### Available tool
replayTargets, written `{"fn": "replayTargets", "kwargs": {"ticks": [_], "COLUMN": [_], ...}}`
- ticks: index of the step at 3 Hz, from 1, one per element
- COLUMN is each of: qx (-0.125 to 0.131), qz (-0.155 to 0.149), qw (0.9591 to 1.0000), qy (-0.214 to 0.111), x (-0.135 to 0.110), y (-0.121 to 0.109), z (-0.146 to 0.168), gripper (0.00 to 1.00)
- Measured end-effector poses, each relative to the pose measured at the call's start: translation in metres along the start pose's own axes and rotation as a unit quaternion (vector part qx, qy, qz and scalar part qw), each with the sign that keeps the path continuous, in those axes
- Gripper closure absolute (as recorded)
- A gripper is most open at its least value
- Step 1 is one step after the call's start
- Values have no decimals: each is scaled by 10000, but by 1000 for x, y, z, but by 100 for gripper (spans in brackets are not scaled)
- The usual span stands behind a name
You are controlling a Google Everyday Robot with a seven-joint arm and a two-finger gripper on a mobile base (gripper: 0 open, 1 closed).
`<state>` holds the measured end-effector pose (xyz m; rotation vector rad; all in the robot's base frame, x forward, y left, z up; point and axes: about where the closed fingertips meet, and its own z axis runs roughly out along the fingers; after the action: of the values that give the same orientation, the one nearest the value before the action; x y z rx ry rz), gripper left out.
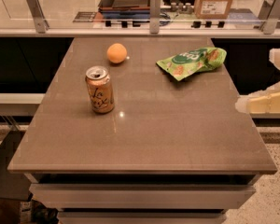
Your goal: Pick orange can
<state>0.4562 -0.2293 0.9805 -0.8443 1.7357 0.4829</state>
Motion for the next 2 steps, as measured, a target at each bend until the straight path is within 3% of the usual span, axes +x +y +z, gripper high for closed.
{"fn": "replayTargets", "kwargs": {"ticks": [1, 2], "qx": [-2, -313], "qz": [-28, 161], "qw": [10000, 9993], "qy": [1, -151], "x": [-1, 9], "y": [0, 24], "z": [0, 17], "gripper": [0, 0]}}
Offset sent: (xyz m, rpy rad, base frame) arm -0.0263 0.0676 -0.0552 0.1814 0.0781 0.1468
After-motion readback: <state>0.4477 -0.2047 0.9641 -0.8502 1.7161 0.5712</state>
